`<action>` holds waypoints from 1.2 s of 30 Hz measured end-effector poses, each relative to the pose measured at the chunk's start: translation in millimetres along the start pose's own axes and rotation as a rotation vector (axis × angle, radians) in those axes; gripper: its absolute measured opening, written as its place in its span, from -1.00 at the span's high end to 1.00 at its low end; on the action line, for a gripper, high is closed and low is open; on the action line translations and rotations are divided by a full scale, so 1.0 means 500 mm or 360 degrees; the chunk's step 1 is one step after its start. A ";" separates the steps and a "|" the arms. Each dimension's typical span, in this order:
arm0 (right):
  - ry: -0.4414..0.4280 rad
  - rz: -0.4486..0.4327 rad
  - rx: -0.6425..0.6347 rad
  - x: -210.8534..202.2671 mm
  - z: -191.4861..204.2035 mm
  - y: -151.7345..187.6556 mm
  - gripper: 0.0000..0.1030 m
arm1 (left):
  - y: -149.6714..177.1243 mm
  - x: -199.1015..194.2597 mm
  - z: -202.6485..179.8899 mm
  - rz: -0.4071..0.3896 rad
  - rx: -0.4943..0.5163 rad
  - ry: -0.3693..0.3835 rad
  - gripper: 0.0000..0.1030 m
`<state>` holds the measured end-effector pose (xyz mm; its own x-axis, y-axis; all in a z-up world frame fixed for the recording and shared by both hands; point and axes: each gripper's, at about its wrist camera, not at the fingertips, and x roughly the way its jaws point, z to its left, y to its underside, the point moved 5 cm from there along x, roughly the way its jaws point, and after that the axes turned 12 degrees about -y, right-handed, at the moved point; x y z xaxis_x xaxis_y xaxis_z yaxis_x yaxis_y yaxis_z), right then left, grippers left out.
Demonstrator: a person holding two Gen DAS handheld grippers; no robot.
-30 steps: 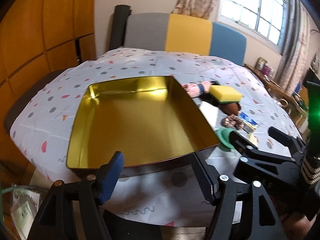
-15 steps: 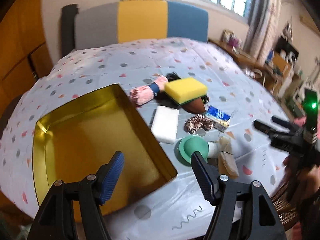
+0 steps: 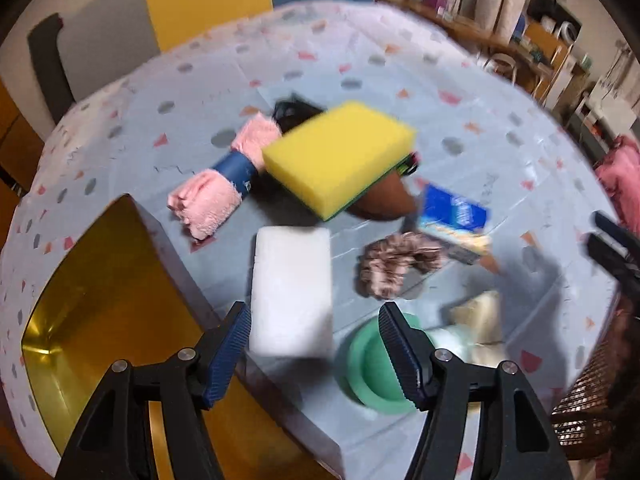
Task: Organize soft objects
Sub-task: 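Grasp the white sponge block with left tool while right tool reaches for gauze roll, then lower the white block into the tray, open left tool while right tool grasps gauze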
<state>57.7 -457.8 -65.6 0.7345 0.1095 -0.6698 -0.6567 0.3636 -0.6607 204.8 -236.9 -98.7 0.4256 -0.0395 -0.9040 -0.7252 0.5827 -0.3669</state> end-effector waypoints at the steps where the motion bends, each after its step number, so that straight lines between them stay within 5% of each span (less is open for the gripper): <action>1: -0.0003 -0.0002 0.0003 0.000 -0.001 -0.001 -1.00 | -0.003 0.013 0.000 0.0023 0.0008 -0.0009 -0.29; 12: -0.0021 0.0002 0.0058 0.003 -0.012 -0.005 -1.00 | -0.030 0.106 -0.005 0.0160 0.0051 -0.0032 -0.22; 20: 0.0009 0.0028 0.0049 0.010 -0.017 -0.003 -1.00 | -0.022 0.104 -0.022 0.0053 0.0095 -0.0106 -0.06; 25: -0.0027 0.0090 0.0062 0.022 -0.020 0.006 -1.00 | -0.013 0.030 -0.020 -0.0108 0.0042 -0.0100 -0.05; 32: -0.0373 0.0287 -0.0014 0.057 0.048 0.042 -0.98 | 0.027 -0.094 0.001 -0.0296 -0.0096 0.0026 -0.06; 36: -0.0433 0.0416 -0.0105 0.082 0.088 0.076 -0.54 | 0.056 -0.141 0.018 -0.0366 -0.0174 0.0082 -0.06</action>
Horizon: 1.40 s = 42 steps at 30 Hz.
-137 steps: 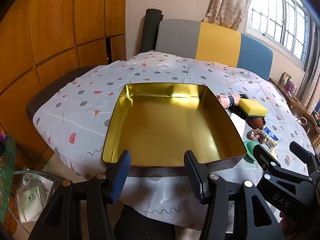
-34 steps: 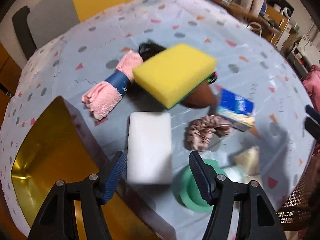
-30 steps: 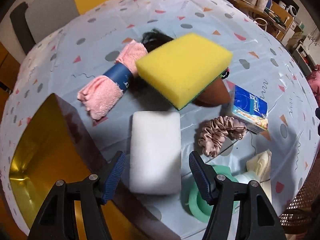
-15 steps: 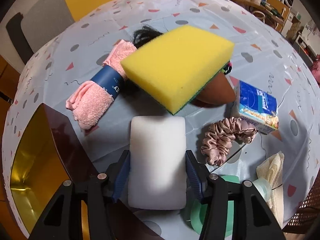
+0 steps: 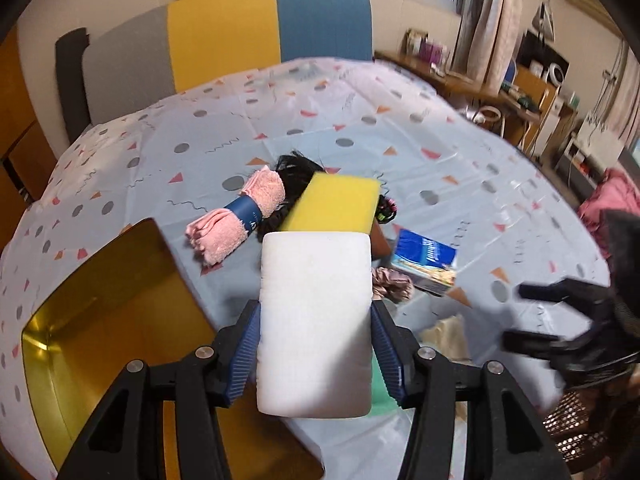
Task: Organize soft objects
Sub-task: 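Lower the white block into the tray, open left tool while right tool grasps gauze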
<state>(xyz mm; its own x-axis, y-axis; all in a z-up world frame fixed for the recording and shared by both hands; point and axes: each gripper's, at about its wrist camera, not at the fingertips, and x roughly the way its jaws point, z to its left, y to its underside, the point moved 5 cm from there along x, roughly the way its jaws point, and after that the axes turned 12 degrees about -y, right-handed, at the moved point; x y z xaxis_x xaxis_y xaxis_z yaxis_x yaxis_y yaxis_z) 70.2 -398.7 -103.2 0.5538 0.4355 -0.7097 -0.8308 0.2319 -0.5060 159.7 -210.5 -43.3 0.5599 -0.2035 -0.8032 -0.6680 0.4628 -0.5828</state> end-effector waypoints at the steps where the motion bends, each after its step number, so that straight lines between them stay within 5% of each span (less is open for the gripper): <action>1: -0.0010 0.0037 0.0004 0.012 0.003 0.006 -0.44 | 0.002 -0.001 0.000 -0.0006 -0.0016 0.0006 -0.06; 10: -0.0140 0.0253 0.0035 0.094 0.033 0.042 -0.43 | 0.070 -0.058 0.074 -0.0034 -0.0245 0.0069 -0.06; 12: -0.0099 0.0286 -0.0016 0.112 0.044 0.051 -0.19 | 0.087 -0.068 0.108 -0.0030 -0.0324 0.0052 -0.06; 16: 0.0051 0.0267 -0.0150 0.132 0.061 0.057 -0.04 | 0.122 -0.072 0.199 0.0007 -0.0478 -0.0041 -0.07; 25: 0.0028 0.0287 -0.0147 0.135 0.051 0.051 -0.04 | 0.171 0.007 0.438 0.0180 -0.0839 -0.0306 -0.07; 42: 0.0134 0.0288 -0.0328 0.143 0.069 0.058 -0.04 | 0.166 0.151 0.560 0.0365 -0.0955 -0.0515 -0.14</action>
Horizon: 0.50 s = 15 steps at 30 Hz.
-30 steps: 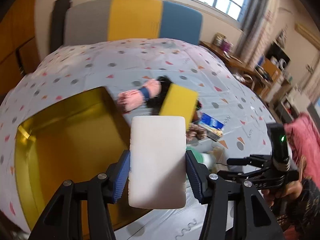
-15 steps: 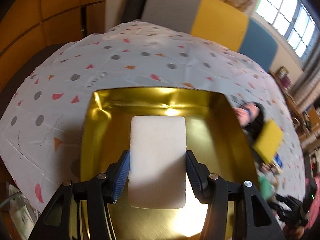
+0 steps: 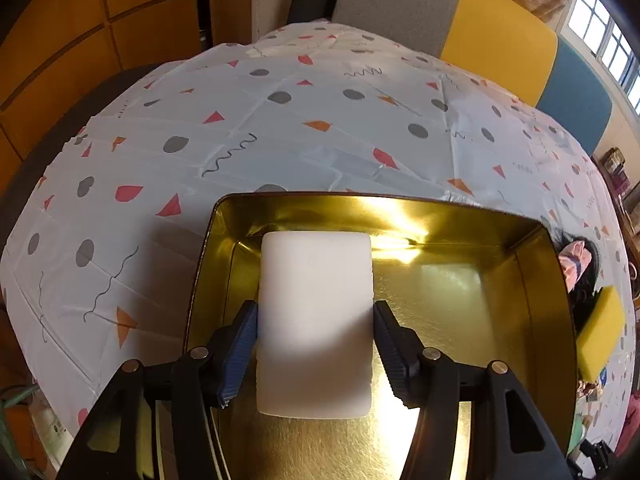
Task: Organize soft objects
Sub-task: 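Lower the white block into the tray, open left tool while right tool grasps gauze, then lift the beige gauze roll with the right tool toward the gold tray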
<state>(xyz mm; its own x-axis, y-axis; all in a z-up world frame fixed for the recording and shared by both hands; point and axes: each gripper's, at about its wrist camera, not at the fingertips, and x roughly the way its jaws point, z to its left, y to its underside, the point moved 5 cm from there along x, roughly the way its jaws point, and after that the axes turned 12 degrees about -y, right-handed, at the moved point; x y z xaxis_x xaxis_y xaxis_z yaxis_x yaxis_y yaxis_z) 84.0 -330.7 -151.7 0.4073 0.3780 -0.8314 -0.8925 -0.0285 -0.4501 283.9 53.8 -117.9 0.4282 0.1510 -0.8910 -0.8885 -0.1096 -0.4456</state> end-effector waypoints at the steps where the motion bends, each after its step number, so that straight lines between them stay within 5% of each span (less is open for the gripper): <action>1: 0.0003 -0.0001 -0.0004 0.001 0.000 0.000 -0.04 | -0.001 0.001 0.002 -0.0005 -0.0004 0.0011 -0.23; 6: 0.0019 -0.0001 -0.0021 0.002 0.002 -0.001 -0.04 | 0.005 -0.013 0.011 -0.0042 0.0031 0.0011 -0.53; 15: 0.0036 -0.0005 -0.0030 -0.001 0.004 0.001 -0.03 | 0.096 -0.177 0.022 -0.0289 0.0049 -0.0005 -0.54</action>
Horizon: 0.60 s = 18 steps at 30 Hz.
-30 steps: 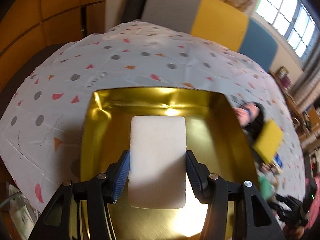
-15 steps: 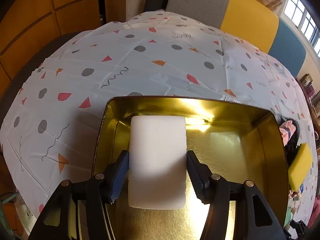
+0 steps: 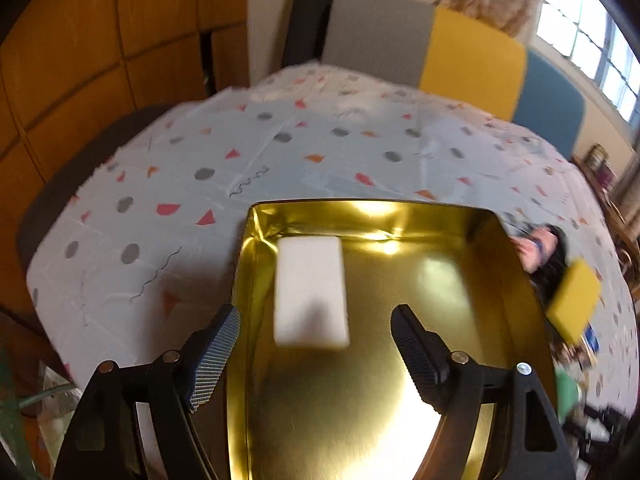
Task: Organize soft objects
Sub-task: 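Lift the beige gauze roll with the right tool toward the gold tray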
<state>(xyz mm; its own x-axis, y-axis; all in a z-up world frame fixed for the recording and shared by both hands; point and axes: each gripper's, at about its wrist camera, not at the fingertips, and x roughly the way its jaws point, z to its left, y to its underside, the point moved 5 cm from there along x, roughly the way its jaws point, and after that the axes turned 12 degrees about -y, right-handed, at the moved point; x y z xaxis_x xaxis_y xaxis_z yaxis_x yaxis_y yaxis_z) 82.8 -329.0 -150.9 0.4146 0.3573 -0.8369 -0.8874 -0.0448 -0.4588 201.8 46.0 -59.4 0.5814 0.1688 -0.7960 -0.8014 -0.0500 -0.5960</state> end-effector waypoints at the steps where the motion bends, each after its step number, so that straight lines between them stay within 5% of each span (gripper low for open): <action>1: 0.0007 -0.0001 -0.0003 -0.001 0.000 0.000 -0.01 | 0.019 -0.028 -0.011 -0.0040 0.0043 0.0003 -0.54; 7: 0.0050 -0.0006 -0.0009 -0.003 -0.002 0.005 -0.01 | 0.101 -0.136 -0.059 -0.0217 0.0151 0.0038 -0.54; 18: 0.0226 0.0004 0.0049 -0.040 -0.015 0.013 0.04 | 0.174 -0.183 -0.095 -0.0192 0.0225 0.0164 -0.54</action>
<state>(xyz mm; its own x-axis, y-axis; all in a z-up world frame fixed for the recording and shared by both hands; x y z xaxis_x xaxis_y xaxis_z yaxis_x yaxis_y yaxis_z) 70.2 -343.6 -139.2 0.4347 0.2216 -0.8729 -0.8934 -0.0160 -0.4490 85.5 -20.6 -43.2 0.6800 0.0632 -0.7305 -0.7325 0.1043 -0.6728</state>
